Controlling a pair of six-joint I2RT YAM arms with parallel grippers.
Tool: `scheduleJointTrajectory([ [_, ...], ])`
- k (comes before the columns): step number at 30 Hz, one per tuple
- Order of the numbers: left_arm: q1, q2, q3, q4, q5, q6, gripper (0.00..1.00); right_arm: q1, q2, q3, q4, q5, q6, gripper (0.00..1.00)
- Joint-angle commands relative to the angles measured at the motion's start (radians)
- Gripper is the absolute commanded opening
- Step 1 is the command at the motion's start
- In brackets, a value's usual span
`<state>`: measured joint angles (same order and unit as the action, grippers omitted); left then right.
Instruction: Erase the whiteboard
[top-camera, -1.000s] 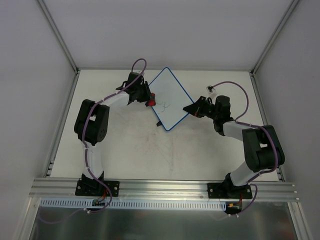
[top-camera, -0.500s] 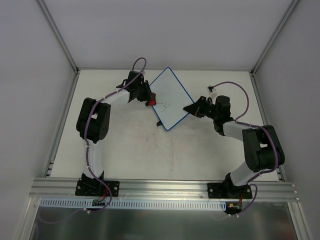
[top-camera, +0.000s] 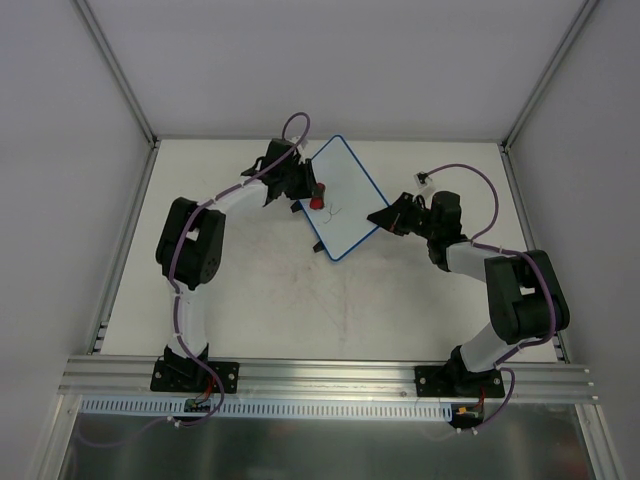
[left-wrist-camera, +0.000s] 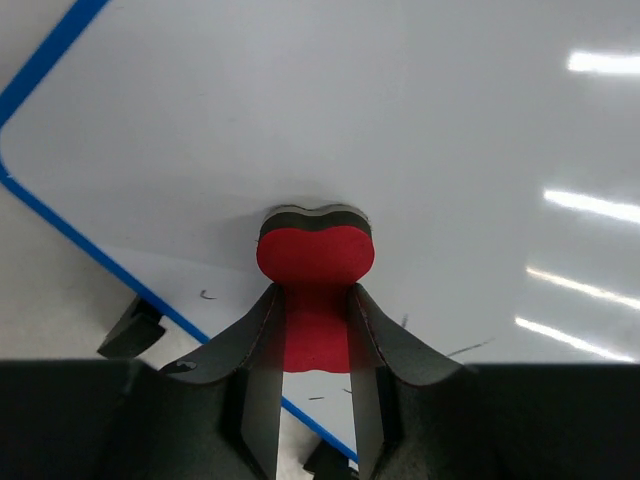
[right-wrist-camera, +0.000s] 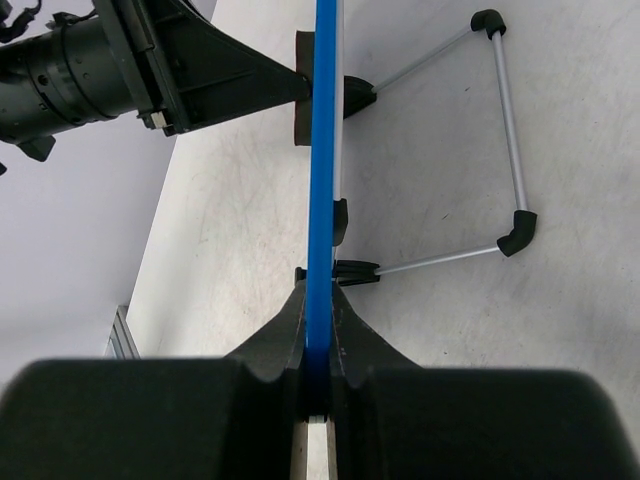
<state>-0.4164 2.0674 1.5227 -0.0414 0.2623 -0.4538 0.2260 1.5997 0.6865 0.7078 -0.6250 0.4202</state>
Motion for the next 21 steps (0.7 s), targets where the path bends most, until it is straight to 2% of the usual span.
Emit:
scheduleJointTrajectory([
  [1,-0.137,0.01,0.025,0.037,0.173,0.065,0.0,0.035,0.02,0.03,0.016,-0.11,-0.078,0.0],
  [11,-0.217,-0.033,0.008,0.037,0.143,0.208,0.0,0.035,0.023,0.031,0.016,-0.113,-0.075,0.0],
  [21,-0.24,-0.049,-0.013,0.038,-0.072,0.239,0.0,0.033,0.022,0.03,0.018,-0.111,-0.072,0.0],
])
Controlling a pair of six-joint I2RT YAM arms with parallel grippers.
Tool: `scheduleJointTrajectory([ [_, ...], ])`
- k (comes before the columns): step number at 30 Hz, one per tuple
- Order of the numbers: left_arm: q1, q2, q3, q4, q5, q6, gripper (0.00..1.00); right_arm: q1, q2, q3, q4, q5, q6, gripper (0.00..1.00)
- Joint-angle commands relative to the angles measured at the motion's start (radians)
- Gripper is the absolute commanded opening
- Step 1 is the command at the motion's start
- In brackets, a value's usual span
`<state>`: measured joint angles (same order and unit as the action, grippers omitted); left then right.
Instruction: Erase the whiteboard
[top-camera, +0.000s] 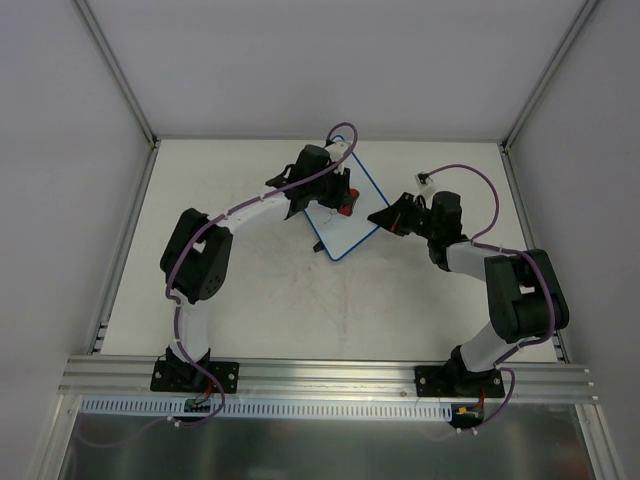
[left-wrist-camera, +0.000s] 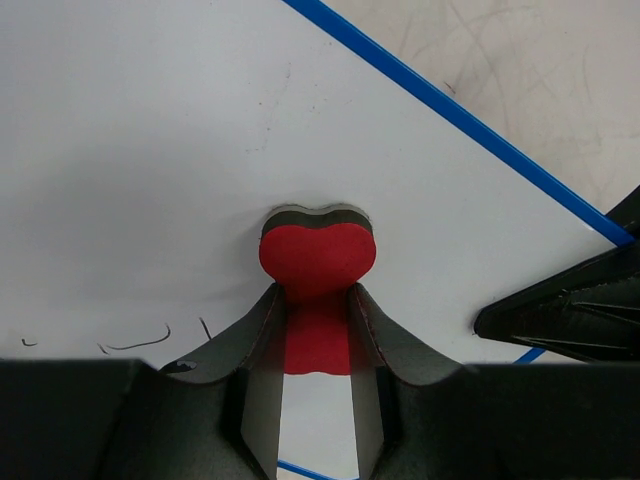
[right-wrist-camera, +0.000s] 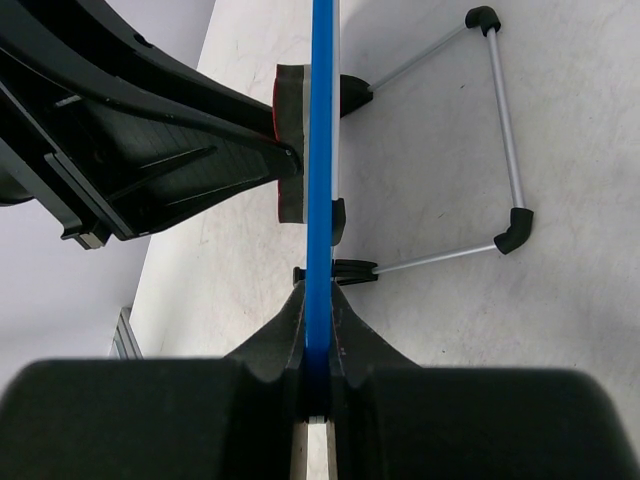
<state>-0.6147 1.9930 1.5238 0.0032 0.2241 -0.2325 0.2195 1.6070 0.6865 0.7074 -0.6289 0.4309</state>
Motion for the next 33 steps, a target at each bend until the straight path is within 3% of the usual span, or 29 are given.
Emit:
scheduleJointTrajectory([
  [1,-0.042,0.029,-0.016,-0.008,-0.073,0.012,0.0,0.041,0.013,0.03,0.018,-0.107,-0.083,0.0],
  [4,-0.036,0.05,-0.013,-0.009,-0.153,0.012,0.0,0.041,0.013,0.03,0.018,-0.107,-0.083,0.0],
  [11,0.027,0.062,-0.033,-0.011,-0.18,-0.04,0.0,0.041,0.01,0.028,0.023,-0.111,-0.08,0.0],
  [17,0.13,0.056,-0.086,-0.008,-0.126,-0.175,0.0,0.041,0.011,0.027,0.023,-0.107,-0.08,0.0],
  [24,0.187,0.013,-0.178,-0.011,-0.17,-0.292,0.0,0.041,0.014,0.028,0.023,-0.111,-0.078,0.0],
  [33,0.198,0.015,-0.195,-0.009,-0.135,-0.304,0.0,0.041,0.024,0.035,0.023,-0.112,-0.075,0.0],
])
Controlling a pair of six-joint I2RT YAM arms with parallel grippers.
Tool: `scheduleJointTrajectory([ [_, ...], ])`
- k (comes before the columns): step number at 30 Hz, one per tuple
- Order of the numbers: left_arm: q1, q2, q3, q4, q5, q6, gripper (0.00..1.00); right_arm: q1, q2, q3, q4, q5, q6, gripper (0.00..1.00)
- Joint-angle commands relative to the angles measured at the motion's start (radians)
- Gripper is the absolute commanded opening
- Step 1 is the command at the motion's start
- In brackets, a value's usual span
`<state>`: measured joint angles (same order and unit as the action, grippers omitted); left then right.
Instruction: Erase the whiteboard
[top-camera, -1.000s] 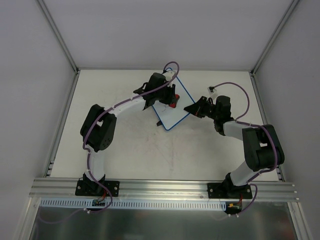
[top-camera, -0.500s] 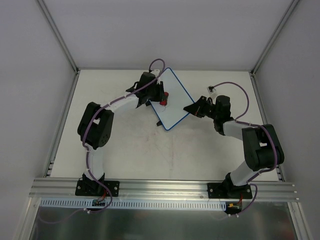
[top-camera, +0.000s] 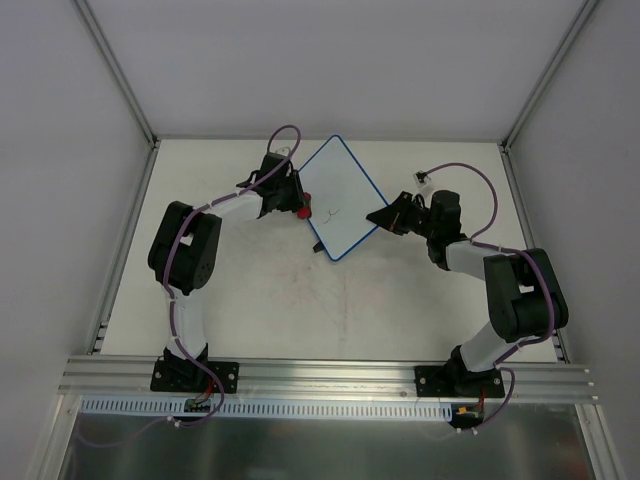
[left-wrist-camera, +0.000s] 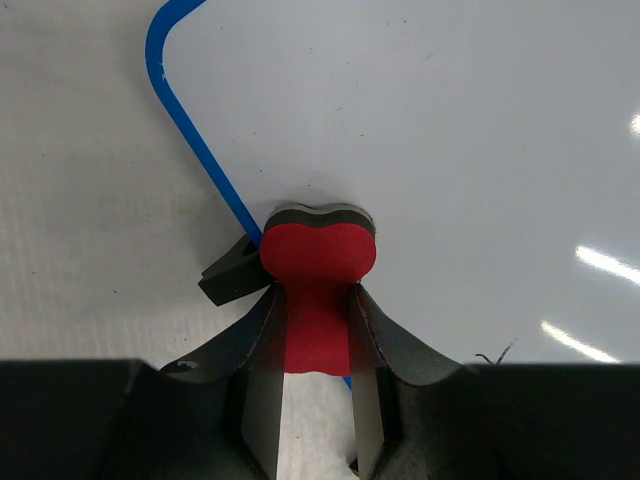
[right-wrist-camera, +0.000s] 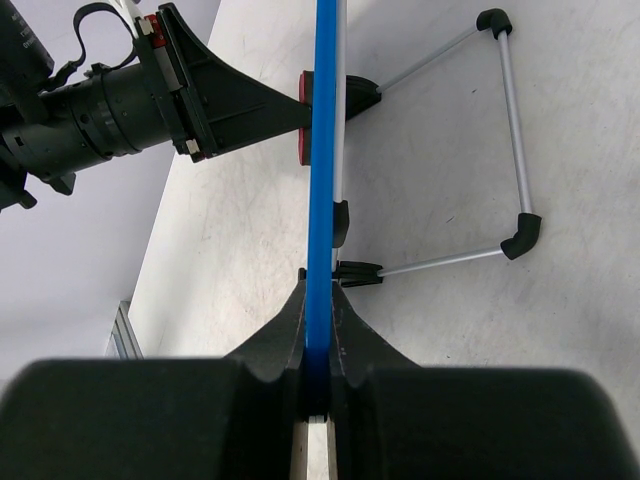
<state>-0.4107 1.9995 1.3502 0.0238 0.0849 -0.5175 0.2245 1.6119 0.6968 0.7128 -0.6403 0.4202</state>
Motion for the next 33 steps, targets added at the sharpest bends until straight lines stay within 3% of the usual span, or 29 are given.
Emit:
scheduleJointTrajectory([
  [1,-0.007,0.019,-0.017,-0.03,0.021,-0.015,0.0,0.036,0.019,0.026,0.017,-0.101,-0.063,0.0],
  [9,-0.045,0.073,0.05,-0.028,0.223,0.059,0.0,0.035,0.025,0.03,0.019,-0.104,-0.061,0.0],
  [22,-0.238,0.012,0.058,-0.028,0.162,0.329,0.0,0.035,0.028,0.03,0.022,-0.107,-0.058,0.0],
  [33,-0.312,0.002,0.041,-0.028,0.314,0.488,0.0,0.036,0.028,0.03,0.024,-0.108,-0.057,0.0],
])
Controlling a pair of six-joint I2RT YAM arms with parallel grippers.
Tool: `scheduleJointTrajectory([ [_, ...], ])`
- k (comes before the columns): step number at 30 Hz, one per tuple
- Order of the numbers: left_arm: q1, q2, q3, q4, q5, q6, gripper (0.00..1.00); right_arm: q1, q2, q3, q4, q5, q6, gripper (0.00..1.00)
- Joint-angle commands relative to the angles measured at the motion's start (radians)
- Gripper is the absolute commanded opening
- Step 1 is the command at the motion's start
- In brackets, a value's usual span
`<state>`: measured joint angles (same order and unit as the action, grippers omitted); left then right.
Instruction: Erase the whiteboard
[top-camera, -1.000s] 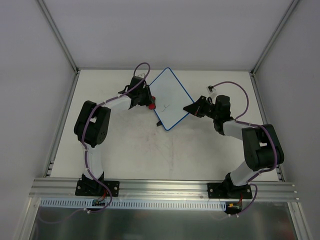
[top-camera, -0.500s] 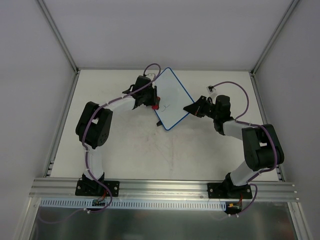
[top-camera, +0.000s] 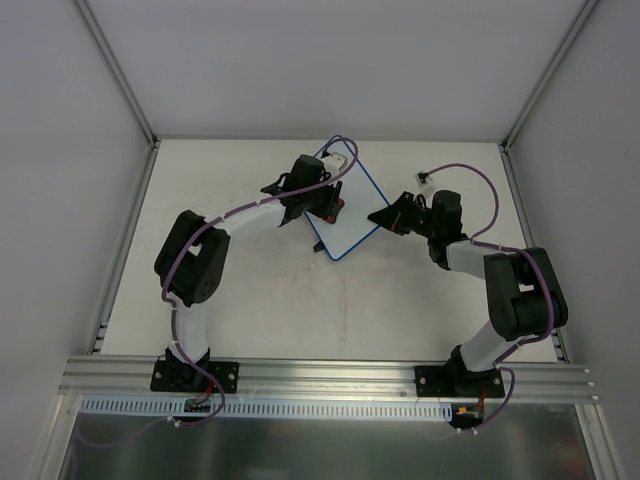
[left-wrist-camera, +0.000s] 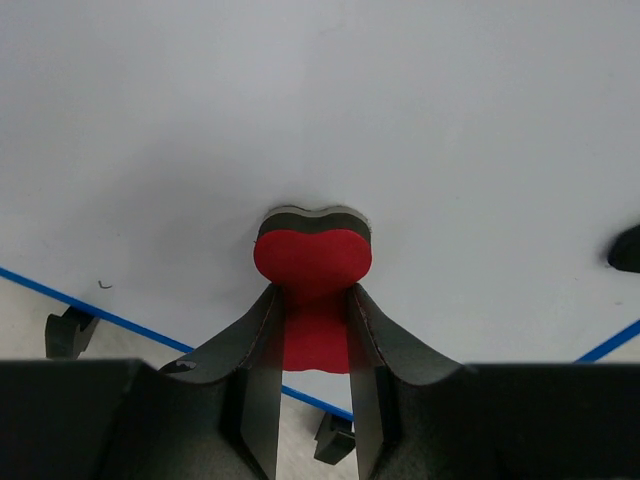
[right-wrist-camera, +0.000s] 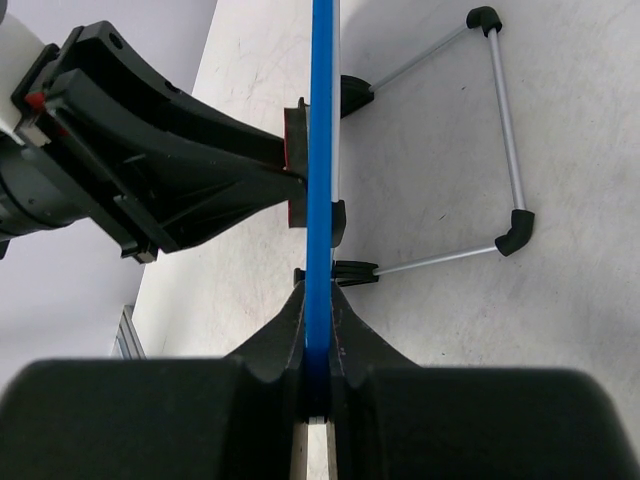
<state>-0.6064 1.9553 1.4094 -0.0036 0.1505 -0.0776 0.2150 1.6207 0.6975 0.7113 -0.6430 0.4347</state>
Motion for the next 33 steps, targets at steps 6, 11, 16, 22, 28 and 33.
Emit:
scheduleJointTrajectory([
  [6,-0.135,0.036,-0.033,-0.007,0.371,0.111,0.0,0.044,0.021,0.031,0.025,-0.106,-0.07,0.0],
  [11,-0.141,0.028,-0.046,-0.01,0.306,0.102,0.0,0.043,0.021,0.031,0.025,-0.106,-0.07,0.0],
  [16,-0.11,0.057,-0.027,-0.016,0.213,0.012,0.0,0.046,0.019,0.03,0.025,-0.106,-0.071,0.0],
  [22,-0.062,0.06,-0.058,-0.007,0.158,-0.111,0.0,0.043,0.019,0.03,0.025,-0.103,-0.068,0.0],
  [28,-0.027,0.045,-0.125,0.059,0.057,-0.238,0.0,0.044,0.013,0.023,0.036,-0.098,-0.067,0.0],
  [33,-0.016,0.073,-0.153,0.097,-0.011,-0.304,0.0,0.044,0.01,0.02,0.037,-0.093,-0.063,0.0],
])
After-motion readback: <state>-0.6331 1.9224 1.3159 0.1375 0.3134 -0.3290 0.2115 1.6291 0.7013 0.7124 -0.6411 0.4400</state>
